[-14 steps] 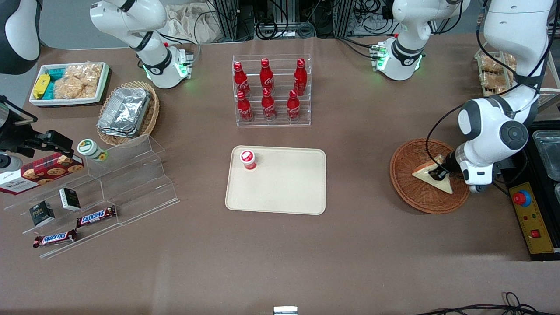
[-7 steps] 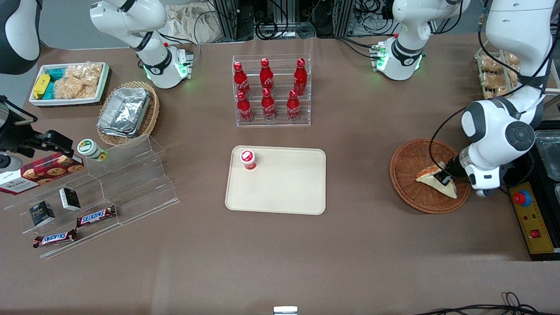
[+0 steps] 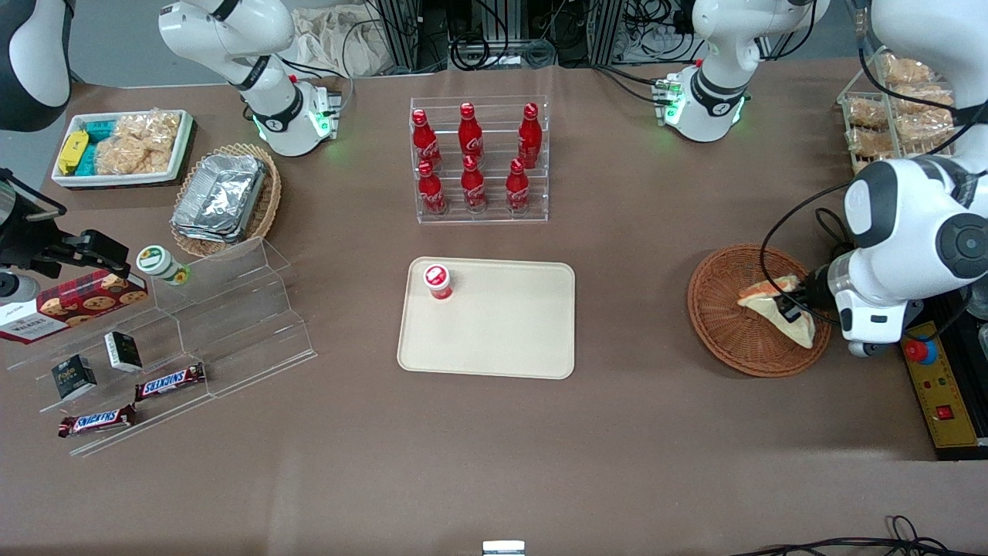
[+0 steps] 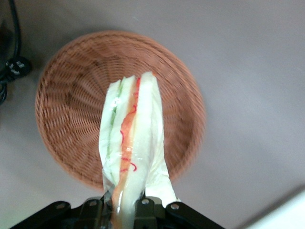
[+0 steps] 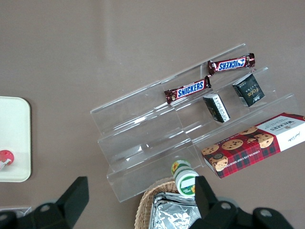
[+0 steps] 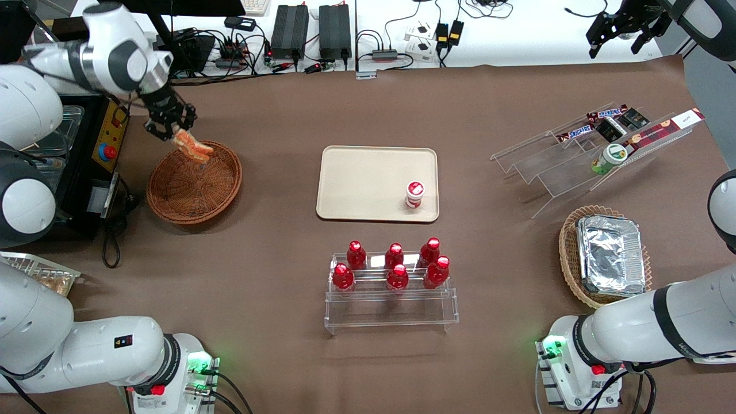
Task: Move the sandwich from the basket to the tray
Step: 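Carry the held sandwich with the left gripper over the cream tray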
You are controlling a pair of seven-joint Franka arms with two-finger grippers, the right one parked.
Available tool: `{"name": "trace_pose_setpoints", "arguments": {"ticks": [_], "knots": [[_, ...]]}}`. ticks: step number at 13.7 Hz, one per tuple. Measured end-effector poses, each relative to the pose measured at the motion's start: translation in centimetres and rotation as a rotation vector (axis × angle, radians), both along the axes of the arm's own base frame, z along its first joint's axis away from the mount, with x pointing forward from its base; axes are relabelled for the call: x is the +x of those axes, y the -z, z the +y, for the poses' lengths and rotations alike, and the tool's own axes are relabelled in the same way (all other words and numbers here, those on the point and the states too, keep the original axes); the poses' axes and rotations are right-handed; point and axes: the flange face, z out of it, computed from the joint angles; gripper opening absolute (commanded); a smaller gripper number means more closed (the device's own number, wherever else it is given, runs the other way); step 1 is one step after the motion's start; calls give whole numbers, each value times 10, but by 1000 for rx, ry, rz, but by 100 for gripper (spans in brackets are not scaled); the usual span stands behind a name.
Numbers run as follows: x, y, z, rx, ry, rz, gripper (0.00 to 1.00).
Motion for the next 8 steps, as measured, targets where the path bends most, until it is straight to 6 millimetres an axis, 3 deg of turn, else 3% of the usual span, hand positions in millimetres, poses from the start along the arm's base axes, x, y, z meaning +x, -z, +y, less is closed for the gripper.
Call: {"name": "trace_pose_setpoints", "arguments": {"ticks": [2,3,5,8], "knots": [[4,-32,-67,-13,111,-4,0],[3,-32,-105,-19,172,-5,0],[-8,-7,-185,-6,306,23,0],[-32,59,-290,28,452,91,0]]}}
